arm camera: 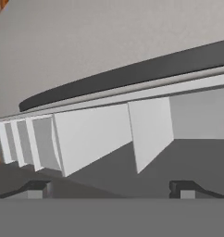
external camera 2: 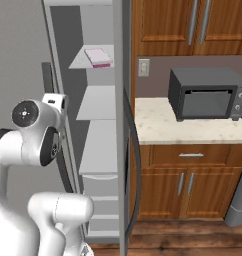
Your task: The ice cube tray has been filled with water. Take the tray and place it in the freezer to make ice. Close the freezer door after placing the tray.
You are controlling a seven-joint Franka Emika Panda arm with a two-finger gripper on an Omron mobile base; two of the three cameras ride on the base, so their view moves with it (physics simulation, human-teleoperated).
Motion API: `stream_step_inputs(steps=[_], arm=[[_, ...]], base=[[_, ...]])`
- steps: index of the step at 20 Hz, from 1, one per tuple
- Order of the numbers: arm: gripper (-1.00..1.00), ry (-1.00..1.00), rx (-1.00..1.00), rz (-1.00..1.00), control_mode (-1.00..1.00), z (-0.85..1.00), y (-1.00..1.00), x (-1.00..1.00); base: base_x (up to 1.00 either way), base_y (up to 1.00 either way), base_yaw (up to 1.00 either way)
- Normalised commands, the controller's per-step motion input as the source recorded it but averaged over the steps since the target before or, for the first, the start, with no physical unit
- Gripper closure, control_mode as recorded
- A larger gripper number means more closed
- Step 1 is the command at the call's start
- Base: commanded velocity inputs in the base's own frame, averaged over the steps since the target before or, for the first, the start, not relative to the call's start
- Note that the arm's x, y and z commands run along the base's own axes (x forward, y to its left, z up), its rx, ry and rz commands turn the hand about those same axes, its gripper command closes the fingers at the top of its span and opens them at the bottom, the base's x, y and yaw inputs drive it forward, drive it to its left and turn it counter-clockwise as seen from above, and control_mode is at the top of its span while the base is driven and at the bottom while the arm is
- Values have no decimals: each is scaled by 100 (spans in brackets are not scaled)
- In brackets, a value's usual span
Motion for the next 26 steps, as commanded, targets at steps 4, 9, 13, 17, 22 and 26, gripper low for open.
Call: stream_step_inputs(steps=[4, 9, 13, 17, 22, 26], arm=[[-100, 3, 6, 8, -100, 0, -1, -30], [-100, 0, 0, 0, -100, 0, 0, -20], [-100, 8, 0, 0, -100, 0, 0, -31], [-100, 11, 0, 0, 100, 0, 0, -23], [-100, 0, 0, 0, 100, 0, 0, 0], [-100, 0, 0, 0, 100, 0, 0, 0]], base=[[0, 0, 0], [0, 0, 0], [0, 0, 0], [-8, 0, 0], [-44, 0, 0], [-52, 0, 0]])
